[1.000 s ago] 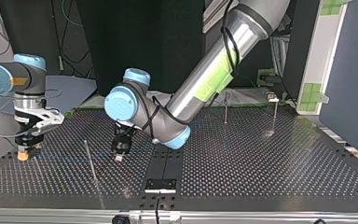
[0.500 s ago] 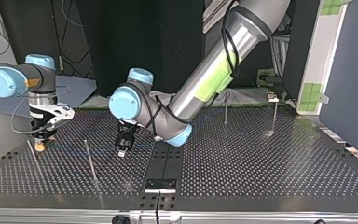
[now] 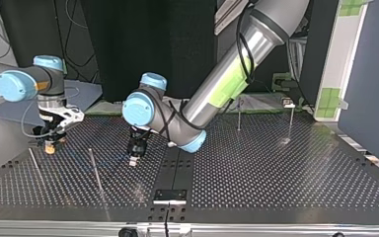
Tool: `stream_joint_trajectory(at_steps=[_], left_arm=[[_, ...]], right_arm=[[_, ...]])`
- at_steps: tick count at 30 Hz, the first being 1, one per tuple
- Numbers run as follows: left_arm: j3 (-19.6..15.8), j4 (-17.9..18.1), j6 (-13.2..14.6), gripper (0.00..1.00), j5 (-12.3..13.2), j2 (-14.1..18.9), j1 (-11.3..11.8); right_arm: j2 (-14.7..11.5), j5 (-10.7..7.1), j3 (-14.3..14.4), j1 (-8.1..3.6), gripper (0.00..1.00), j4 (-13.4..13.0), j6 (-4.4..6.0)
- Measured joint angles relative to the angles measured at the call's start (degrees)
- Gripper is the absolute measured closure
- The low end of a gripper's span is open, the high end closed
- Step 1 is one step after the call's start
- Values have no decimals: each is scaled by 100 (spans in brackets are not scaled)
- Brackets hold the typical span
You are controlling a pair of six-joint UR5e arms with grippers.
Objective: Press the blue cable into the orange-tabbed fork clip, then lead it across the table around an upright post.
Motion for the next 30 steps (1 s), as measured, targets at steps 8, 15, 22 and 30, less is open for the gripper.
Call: stream_joint_trajectory(at_steps=[8, 15, 22, 30], left_arm=[[-159, 16, -134, 0, -164, 0, 15], [-194, 17, -381, 0, -274, -1, 61], [-314, 20, -509, 0, -314, -5, 144], [-558, 71, -528, 0, -319, -16, 226]], right_arm=[[76, 147, 112, 10, 100, -15, -35], [361, 390, 333, 52, 100, -99, -44], [668, 524, 614, 74, 100, -458, 26], [1076, 623, 681, 85, 100, -721, 4]])
